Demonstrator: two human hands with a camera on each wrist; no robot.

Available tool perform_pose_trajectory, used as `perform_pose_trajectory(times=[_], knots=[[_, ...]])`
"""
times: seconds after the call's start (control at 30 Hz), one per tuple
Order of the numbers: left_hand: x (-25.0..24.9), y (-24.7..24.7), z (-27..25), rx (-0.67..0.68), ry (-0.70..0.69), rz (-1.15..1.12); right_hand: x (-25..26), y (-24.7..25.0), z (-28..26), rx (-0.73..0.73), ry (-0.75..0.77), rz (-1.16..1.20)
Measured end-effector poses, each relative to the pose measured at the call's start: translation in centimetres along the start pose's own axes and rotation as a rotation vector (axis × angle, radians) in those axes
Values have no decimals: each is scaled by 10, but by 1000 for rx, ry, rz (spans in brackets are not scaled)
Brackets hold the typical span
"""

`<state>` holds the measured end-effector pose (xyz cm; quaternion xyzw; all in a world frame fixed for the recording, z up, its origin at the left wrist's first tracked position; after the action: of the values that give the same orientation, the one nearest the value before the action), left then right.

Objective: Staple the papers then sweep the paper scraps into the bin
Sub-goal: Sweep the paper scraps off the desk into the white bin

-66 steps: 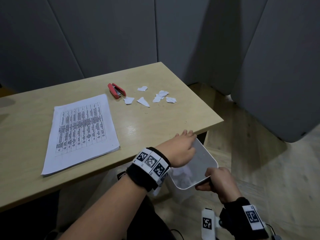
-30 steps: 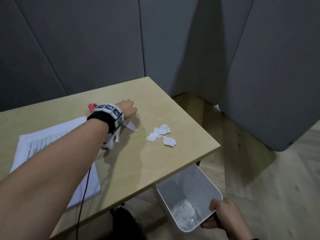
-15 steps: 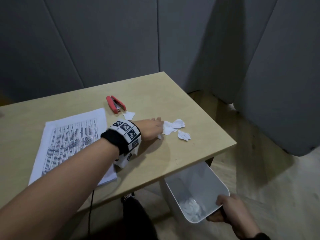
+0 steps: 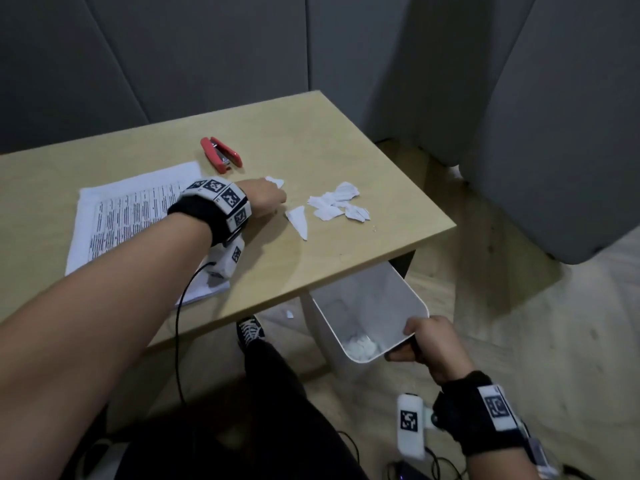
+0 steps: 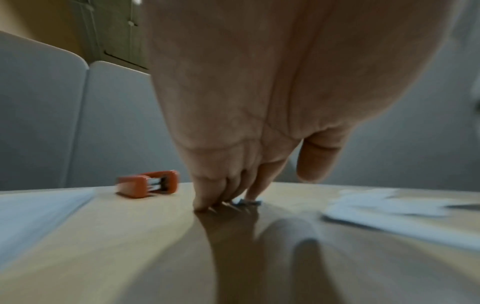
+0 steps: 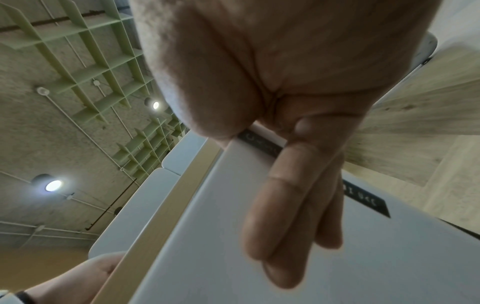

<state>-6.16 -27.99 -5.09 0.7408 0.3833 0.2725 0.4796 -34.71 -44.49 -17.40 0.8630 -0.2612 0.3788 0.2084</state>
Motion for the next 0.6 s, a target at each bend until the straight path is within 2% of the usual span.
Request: perform_pose_trajectory(times=[0.23,0.3,0.37,0.47,0.57,0.6], knots=[[-59,-19,-38,60,-135,-159,0,-1,-2,-9,21,1],[-67,-18,-43,35,-166,-266,-3,0,-1,-11,17,8],[-61,-10,-42,-11,-132,-314,-5,2,2,-12,10,1],[-33,-1,-33,-24,18,-176,-5,7,3,-5,9,-3],[-22,-9,-40,122,90,13,-4,11,3,-1,10,0],[-25,-14,-41,141,66,44,-3,11,3,0,12,1]])
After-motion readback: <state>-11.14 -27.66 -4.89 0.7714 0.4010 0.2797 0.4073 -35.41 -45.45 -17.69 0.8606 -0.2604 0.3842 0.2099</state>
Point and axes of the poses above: each hand's wrist, its own z-axis towards the middle knuckle, its own y-axis out of the back of the hand, x = y × z, the point moved 4 cm from there along z, towards the middle knuckle, and after that the axes turned 2 degrees about -x, right-handed, at the moved point
